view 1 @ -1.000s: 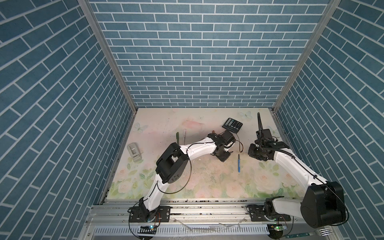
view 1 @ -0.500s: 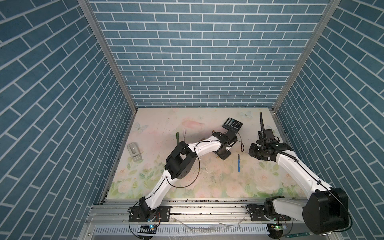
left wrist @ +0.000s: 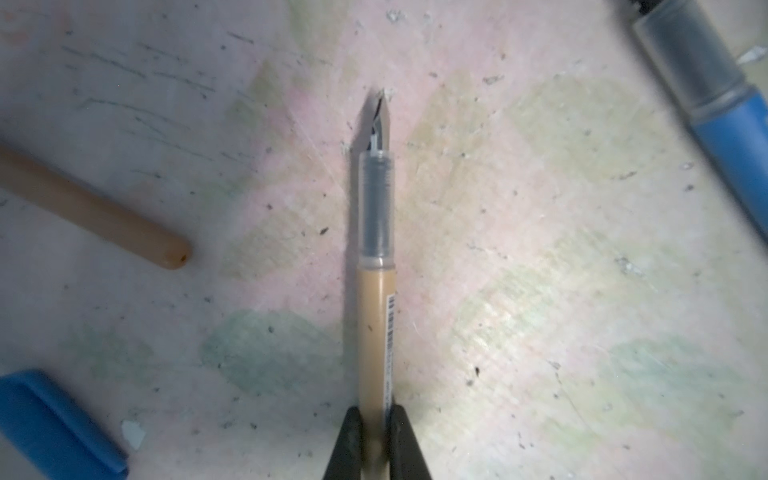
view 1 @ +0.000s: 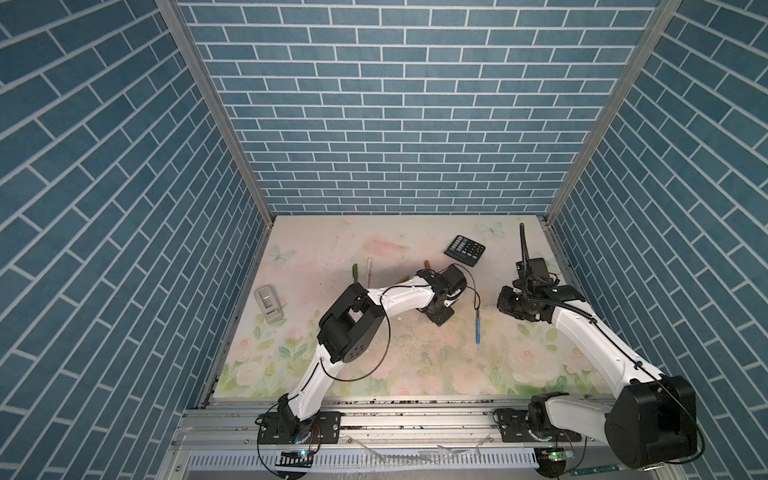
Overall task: Insert the pens into the pen caps
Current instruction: 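Grasp the tan fountain pen with the left gripper and lift it upright, then bring the right gripper toward the tan pen's nib held by the left gripper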
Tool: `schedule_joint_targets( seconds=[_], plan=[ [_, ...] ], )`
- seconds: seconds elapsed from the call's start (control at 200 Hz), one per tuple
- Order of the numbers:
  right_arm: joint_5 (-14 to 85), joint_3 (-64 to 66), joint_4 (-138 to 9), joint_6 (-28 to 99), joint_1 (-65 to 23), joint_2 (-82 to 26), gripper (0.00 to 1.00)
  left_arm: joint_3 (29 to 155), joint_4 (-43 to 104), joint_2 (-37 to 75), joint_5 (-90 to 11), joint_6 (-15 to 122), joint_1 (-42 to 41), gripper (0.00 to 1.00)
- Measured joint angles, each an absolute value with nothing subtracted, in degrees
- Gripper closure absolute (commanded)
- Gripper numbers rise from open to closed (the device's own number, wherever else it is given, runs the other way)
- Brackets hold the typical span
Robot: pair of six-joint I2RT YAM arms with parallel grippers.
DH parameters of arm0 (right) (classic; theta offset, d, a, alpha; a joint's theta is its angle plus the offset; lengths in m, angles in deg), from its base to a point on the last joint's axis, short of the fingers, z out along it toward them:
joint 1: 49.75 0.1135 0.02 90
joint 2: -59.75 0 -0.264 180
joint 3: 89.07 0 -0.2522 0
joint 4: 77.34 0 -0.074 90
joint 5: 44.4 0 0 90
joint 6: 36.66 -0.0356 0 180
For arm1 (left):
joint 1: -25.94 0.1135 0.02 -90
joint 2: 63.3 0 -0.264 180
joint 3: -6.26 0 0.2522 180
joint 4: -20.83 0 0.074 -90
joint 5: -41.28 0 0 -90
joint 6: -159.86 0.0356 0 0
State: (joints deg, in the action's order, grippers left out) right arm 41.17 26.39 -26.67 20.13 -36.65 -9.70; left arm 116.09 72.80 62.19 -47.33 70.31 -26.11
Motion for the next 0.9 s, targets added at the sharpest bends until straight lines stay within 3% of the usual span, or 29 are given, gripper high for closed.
schedule_joint_targets(
  seconds=[0.25, 0.45, 0.59, 0.895],
  plan=[
    [35.71, 25.47, -28.24, 20.11, -36.69, -4.69, 0.68, 104.55, 63.05, 45.67, -43.26, 67.64, -25.83, 1.0],
    [28.17, 25.43, -34.6, 19.1, -35.64, -1.15, 0.53, 91.59, 50.27, 31.24, -39.57, 62.57, -22.94, 1.0],
    [24.23, 25.49, -43.08, 17.51, -30.09, -0.56, 0.47, 79.59, 42.12, 22.93, -37.47, 57.59, -18.77, 1.0],
    [20.04, 19.81, -57.29, 15.63, -18.27, -14.36, 0.47, 67.07, 28.0, 12.42, -35.33, 49.53, -16.87, 1.0]
  ],
)
